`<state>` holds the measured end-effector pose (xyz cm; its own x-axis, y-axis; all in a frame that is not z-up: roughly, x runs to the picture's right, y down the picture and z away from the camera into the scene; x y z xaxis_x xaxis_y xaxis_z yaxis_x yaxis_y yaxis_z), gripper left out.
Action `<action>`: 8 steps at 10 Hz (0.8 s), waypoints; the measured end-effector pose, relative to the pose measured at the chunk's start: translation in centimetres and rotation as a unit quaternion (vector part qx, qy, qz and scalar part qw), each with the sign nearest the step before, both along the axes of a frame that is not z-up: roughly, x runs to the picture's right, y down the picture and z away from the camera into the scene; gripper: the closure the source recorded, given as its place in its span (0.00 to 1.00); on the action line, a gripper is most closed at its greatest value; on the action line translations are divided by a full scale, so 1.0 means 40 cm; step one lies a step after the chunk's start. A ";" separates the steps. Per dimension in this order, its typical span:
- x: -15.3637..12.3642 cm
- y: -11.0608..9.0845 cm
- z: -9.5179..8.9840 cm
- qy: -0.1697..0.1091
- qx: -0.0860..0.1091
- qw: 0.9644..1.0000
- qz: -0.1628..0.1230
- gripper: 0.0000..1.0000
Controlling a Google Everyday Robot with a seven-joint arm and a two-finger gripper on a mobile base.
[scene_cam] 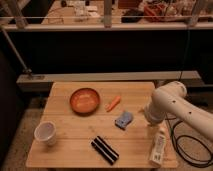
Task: Move the arm in a circular motion
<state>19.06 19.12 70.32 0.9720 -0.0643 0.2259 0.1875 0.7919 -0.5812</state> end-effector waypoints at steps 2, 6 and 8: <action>-0.110 0.033 -0.044 -0.033 -0.004 0.999 -0.025 0.20; -0.369 0.071 -0.082 -0.096 0.001 0.992 -0.083 0.20; -0.475 0.034 -0.053 -0.122 0.016 0.987 -0.106 0.20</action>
